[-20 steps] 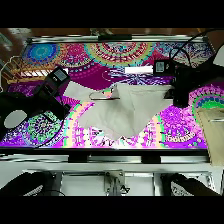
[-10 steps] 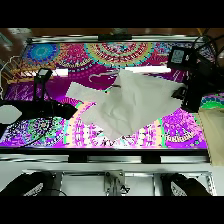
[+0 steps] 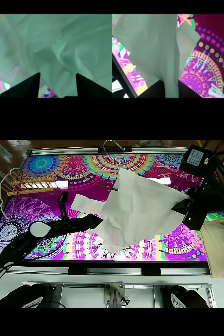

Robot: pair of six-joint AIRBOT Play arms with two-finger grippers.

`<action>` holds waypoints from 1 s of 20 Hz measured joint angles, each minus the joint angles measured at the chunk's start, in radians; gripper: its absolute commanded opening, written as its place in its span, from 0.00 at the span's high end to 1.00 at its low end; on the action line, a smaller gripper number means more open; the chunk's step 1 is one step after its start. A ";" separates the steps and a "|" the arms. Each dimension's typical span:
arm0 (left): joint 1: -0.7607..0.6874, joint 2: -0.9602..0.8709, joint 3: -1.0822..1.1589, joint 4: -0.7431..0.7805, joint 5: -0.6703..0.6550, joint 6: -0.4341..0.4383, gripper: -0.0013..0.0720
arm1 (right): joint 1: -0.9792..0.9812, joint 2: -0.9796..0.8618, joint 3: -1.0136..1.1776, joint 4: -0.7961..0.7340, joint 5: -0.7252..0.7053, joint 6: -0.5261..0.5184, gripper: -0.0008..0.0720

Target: Fold the shirts.

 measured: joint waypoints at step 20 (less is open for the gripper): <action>-0.008 -0.208 0.167 -0.268 0.196 0.257 0.90 | 0.000 0.005 0.000 0.002 0.026 0.077 0.88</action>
